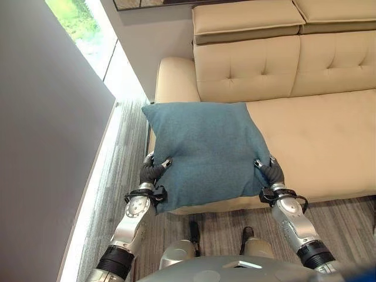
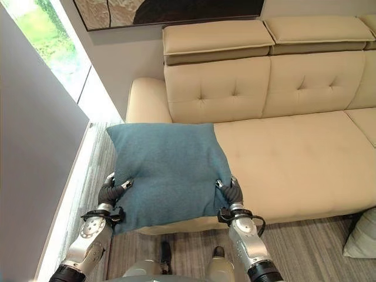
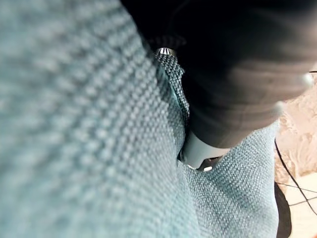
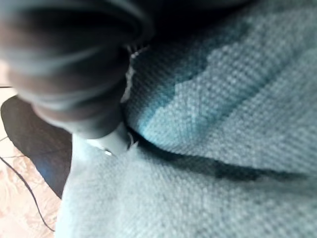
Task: Pick up all the scattered cushions and arrange them neatly on the sofa.
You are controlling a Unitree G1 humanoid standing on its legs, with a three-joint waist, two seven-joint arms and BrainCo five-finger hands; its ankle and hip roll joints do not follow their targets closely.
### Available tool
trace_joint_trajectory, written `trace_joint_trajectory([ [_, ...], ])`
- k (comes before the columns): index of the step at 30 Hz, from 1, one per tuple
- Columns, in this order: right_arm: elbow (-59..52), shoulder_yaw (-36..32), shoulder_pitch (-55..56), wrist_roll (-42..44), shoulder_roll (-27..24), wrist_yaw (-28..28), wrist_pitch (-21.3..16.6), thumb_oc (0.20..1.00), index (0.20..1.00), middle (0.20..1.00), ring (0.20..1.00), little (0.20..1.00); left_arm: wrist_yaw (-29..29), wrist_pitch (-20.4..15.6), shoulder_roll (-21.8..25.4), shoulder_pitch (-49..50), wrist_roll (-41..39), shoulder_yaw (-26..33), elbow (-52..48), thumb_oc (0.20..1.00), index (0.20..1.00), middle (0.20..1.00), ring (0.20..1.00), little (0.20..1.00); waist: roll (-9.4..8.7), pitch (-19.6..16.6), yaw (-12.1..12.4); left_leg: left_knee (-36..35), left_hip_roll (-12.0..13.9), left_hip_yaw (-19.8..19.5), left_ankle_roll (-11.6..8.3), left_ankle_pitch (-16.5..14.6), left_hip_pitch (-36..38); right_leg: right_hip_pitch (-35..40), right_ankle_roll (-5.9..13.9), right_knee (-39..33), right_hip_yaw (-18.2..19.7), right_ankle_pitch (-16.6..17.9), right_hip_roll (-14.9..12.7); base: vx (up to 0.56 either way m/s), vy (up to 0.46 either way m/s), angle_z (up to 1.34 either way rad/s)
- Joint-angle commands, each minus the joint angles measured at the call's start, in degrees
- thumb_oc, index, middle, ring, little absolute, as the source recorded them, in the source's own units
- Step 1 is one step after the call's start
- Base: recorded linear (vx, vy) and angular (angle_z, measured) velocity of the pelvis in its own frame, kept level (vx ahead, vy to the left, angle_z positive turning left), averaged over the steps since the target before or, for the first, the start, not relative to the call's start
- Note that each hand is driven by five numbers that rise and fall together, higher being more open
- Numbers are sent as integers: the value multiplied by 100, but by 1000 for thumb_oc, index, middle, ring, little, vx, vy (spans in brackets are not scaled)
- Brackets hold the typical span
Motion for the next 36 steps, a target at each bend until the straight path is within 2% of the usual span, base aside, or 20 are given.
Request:
trace_joint_trajectory([
  [1, -932, -215, -299, -89, 145, 119, -557, 200, 200, 200, 200, 200, -183, -407, 9, -611, 14, -280, -343, 200, 200, 200, 200, 200, -412, -55, -79, 571, 34, -497, -98, -947, 383, 270, 121, -561, -45, 192, 21, 43, -262, 75],
  [3, -961, -298, -232, -78, 33, 62, -569, 200, 200, 200, 200, 200, -201, -415, -50, -698, -29, -365, -327, 200, 200, 200, 200, 200, -465, 16, -155, 1130, 120, -533, -180, -919, 150, 464, -19, -708, -162, 137, 101, 76, -298, 56],
  [5, -975, -343, -207, -64, 4, 53, -551, 200, 200, 200, 200, 200, -187, -419, -64, -755, -4, -396, -333, 200, 200, 200, 200, 200, -501, 90, -173, 1427, 14, -597, -161, -880, -27, 541, -92, -771, -152, 104, 129, 59, -187, 19],
  [6, -984, -348, -231, -45, 8, 36, -572, 200, 200, 200, 200, 200, -190, -418, -76, -769, 17, -403, -366, 200, 200, 200, 200, 200, -548, 121, -127, 1489, -338, -846, -72, -1009, -272, 575, -127, -833, -89, 95, 161, 34, -73, 6],
  [7, -984, -348, -231, -45, 9, 37, -572, 200, 200, 200, 200, 200, -190, -418, -75, -768, 17, -403, -366, 200, 200, 200, 200, 200, -550, 122, -135, 1504, -343, -853, -68, -1020, -278, 582, -124, -836, -97, 91, 157, 123, -128, -3],
  [8, -985, -354, -239, -37, 13, 32, -585, 200, 200, 200, 200, 200, -196, -382, -78, -770, 56, -410, -366, 200, 200, 200, 200, 200, -575, 97, -97, 1328, -641, -923, 38, -1034, -456, 620, -120, -889, -50, 101, 219, 123, -63, -6],
  [10, -954, -338, -272, -3, 29, 13, -590, 200, 200, 200, 200, 200, -199, -324, -33, -809, 102, -403, -391, 200, 200, 200, 200, 200, -566, 106, 3, 1215, -953, -946, 137, -819, -805, 677, -126, -878, 52, 54, 359, 185, -33, -10],
  [11, -967, -314, -311, 13, 69, 14, -580, 200, 200, 200, 200, 200, -223, -326, -15, -800, 125, -375, -440, 200, 200, 200, 200, 200, -555, 77, 105, 1223, -992, -918, 153, -766, -915, 708, -150, -847, 202, -32, 467, 232, 34, -36],
  [13, -988, -246, -307, -87, 170, 55, -577, 200, 200, 200, 200, 200, -241, -315, 30, -731, 181, -367, -471, 200, 200, 200, 200, 200, -577, -15, 157, 1017, -993, -1042, 286, -776, -633, 752, -144, -498, 248, -197, 498, 274, 105, -101],
  [15, -980, -182, -336, -131, 228, 105, -544, 200, 200, 200, 200, 200, -234, -314, 92, -698, 211, -333, -502, 200, 200, 200, 200, 200, -590, -52, 199, 852, -939, -960, 376, -806, -442, 671, -64, -92, 280, -296, 452, 222, 129, -85],
  [17, -1038, -98, -433, -263, 305, 178, -493, 200, 200, 200, 200, 200, -205, -306, 219, -695, 243, -273, -588, 200, 200, 200, 200, 200, -496, 97, 164, 753, -810, -874, 528, -858, -180, -10, 289, 1335, 331, -69, 371, 149, 159, -41],
  [18, -1066, -92, -442, -303, 335, 188, -487, 200, 200, 200, 200, 200, -194, -307, 229, -712, 274, -267, -590, 200, 200, 200, 200, 200, -459, 143, 144, 740, -798, -868, 564, -885, -134, -205, 338, 1567, 322, -3, 317, 71, 102, -39],
  [21, -1080, -60, -482, -334, 361, 230, -465, 200, 200, 200, 200, 200, -180, -327, 190, -684, 274, -222, -600, 200, 200, 200, 200, 200, -386, 130, 146, 598, -777, -857, 576, -996, 74, -261, 235, 1042, 141, -110, 51, 157, -15, 6],
  [22, -1107, -61, -485, -314, 339, 274, -453, 200, 200, 200, 200, 200, -210, -347, 169, -651, 250, -205, -611, 200, 200, 200, 200, 200, -330, 106, 127, 505, -749, -871, 557, -1037, 189, -321, 190, 642, 117, -19, -66, 246, -89, 3],
  [25, -1135, -81, -545, -347, 286, 298, -443, 200, 200, 200, 200, 200, -199, -402, 144, -663, 249, -175, -631, 200, 200, 200, 200, 200, -307, 164, 37, 554, -736, -1001, 485, -1202, 365, -538, 300, 125, 410, 380, -247, 235, -151, -3],
  [27, -1128, -71, -492, -380, 255, 314, -449, 200, 200, 200, 200, 200, -193, -425, 99, -581, 280, -131, -630, 200, 200, 200, 200, 200, -412, 39, 47, 679, -631, -1097, 332, -1407, 551, -242, 257, -187, 344, 444, -233, 402, -452, 27],
  [28, -1152, -87, -422, -345, 208, 299, -468, 200, 200, 200, 200, 200, -162, -439, 56, -553, 244, -135, -624, 200, 200, 200, 200, 200, -430, -36, 40, 651, -468, -1195, 168, -1348, 584, -22, 173, -387, 249, 397, -90, 316, -503, 40],
  [31, -1216, -189, -367, -365, 57, 160, -526, 200, 200, 200, 200, 200, -78, -478, -28, -707, 133, -214, -556, 200, 200, 200, 200, 200, -435, -83, -40, 610, -155, -1249, -98, -1121, 411, 236, 38, -788, -68, 276, 116, 64, -372, 98],
  [34, -1364, -398, -281, -715, -161, -124, -543, 200, 200, 200, 200, 200, 46, -508, -139, -930, 133, -302, -480, 200, 200, 200, 200, 200, -364, 8, -191, 607, -41, -1011, -165, -925, 167, 419, -21, -1080, -361, 183, 144, -12, -153, 71],
  [36, -1451, -498, -282, -937, -221, -319, -576, 200, 200, 200, 200, 200, 125, -510, -159, -1083, 211, -346, -481, 200, 200, 200, 200, 200, -337, 93, -280, 546, -137, -675, -118, -747, -151, 340, 16, -1106, -463, 196, 81, -89, 35, 65],
])
